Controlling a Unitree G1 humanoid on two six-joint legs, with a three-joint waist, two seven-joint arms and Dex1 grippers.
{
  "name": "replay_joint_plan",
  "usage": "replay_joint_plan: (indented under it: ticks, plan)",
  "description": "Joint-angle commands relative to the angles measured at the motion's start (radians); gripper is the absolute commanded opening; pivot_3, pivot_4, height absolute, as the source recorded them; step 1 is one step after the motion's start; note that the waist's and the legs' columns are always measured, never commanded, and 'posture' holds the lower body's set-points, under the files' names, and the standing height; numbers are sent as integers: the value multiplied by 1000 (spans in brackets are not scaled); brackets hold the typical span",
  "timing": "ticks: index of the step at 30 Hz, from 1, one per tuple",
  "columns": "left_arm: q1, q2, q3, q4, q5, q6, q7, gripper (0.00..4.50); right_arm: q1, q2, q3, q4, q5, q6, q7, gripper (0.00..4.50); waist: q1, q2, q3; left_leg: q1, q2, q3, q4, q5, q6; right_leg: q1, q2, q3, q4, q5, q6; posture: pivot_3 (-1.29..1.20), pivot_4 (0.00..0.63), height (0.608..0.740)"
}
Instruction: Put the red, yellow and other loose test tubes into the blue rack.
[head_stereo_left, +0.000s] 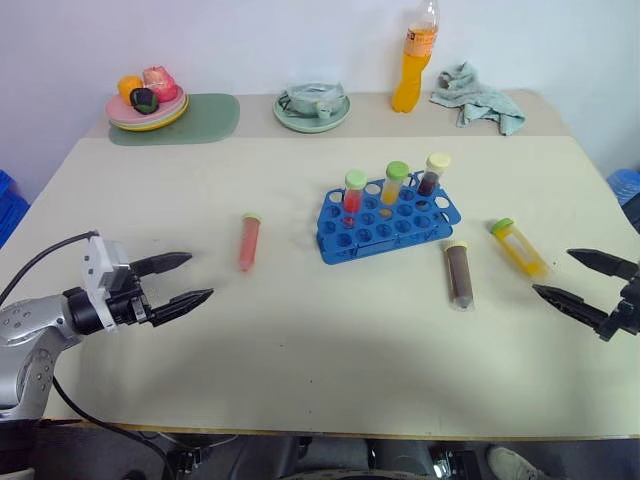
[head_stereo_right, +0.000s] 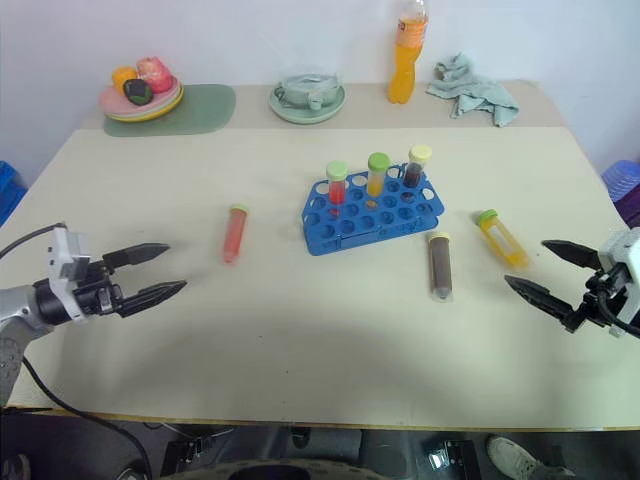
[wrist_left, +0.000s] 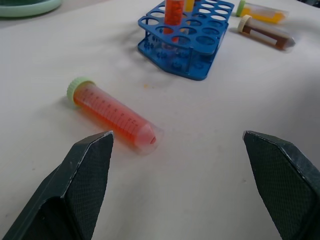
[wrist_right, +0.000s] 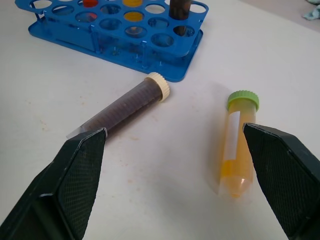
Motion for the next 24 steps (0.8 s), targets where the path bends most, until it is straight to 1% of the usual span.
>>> replay_joint_plan:
  ticks: [1,13,19,21,24]
  plan:
    - [-5,6,16,-16,-4,10,-1,4225,3,7,-36,-32,10,-6,-3,4500,1,0,0,0,0,0,0,0,0,0,0,0,0,0,0,0,150,740]
    - [-15,-30,27,-16,-33,28,-14,4225,-26,9,-15,-49,27,14,-16,4500,0,0,0,0,0,0,1,0,0,0,0,0,0,0,0,0,150,740]
    - [-28,-38,13,-36,-61,72,-20,4225,-40,4,16,-85,-20,64,-115,4500,1,0,0,0,0,0,1,0,0,0,0,0,0,0,0,0,150,740]
    - [-38,-42,7,-40,-67,78,-26,4225,-60,0,32,-91,-12,90,-131,4500,1,0,0,0,0,0,1,0,0,0,0,0,0,0,0,0,150,740]
    - [-58,-41,-2,-62,-97,120,-32,4225,-96,-27,53,-96,-10,180,-173,4500,0,0,0,0,0,0,2,0,0,0,0,0,1,0,0,0,150,740]
